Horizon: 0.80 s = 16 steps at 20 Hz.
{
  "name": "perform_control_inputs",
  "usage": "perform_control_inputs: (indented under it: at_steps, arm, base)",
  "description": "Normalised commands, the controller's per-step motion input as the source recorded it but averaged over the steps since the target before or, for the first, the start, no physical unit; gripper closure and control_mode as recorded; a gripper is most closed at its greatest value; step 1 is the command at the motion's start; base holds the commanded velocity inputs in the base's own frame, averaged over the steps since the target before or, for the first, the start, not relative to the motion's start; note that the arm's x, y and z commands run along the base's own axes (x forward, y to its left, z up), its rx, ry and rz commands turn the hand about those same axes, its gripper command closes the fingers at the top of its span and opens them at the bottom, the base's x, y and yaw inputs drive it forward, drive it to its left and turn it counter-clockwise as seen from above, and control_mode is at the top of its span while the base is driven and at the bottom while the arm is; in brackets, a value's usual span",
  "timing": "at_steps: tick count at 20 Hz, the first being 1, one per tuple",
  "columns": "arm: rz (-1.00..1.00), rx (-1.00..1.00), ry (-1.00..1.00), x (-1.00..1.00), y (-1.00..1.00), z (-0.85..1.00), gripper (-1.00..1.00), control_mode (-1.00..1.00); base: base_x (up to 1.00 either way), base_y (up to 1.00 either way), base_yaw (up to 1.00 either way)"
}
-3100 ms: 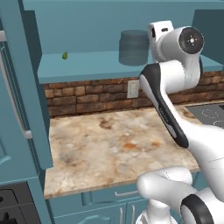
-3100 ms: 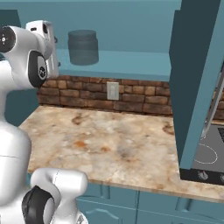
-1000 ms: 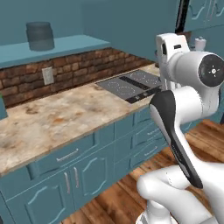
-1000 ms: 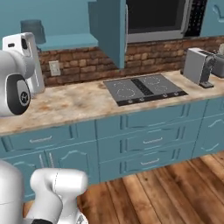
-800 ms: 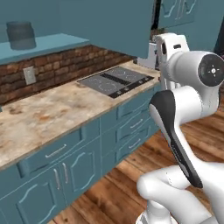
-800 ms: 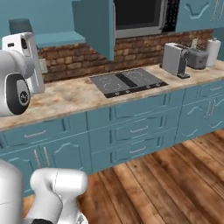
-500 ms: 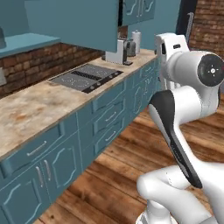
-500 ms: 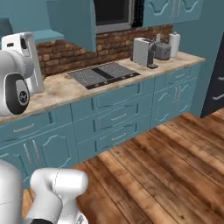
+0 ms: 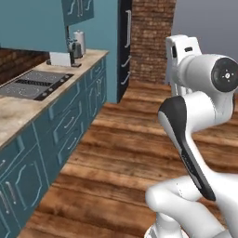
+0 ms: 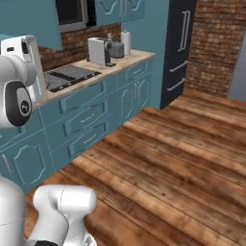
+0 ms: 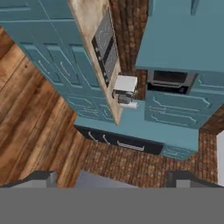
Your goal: Pick the jar and jar from the dining table and place them in the open cabinet. Close the cabinet after placing the objects.
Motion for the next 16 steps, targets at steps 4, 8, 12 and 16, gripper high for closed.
perform_control_inputs:
  at_steps: [4, 8, 12, 16]
  arm:
    - [0.00, 0.00, 0.00, 0.00, 0.00, 0.00, -1.00, 1.00]
    - [0.00, 0.00, 0.00, 0.00, 0.00, 0.00, -1.00, 1.00]
    - [0.00, 0.00, 0.00, 0.00, 0.00, 0.00, -1.00, 1.00]
    - [0.00, 0.00, 0.00, 0.00, 0.00, 0.00, -1.00, 1.00]
  base:
    - [-0.32, 0.00, -0.64]
    - [-0.12, 0.00, -0.69]
    - [-0.03, 0.00, -0.72]
    - [-0.01, 0.00, -0.72]
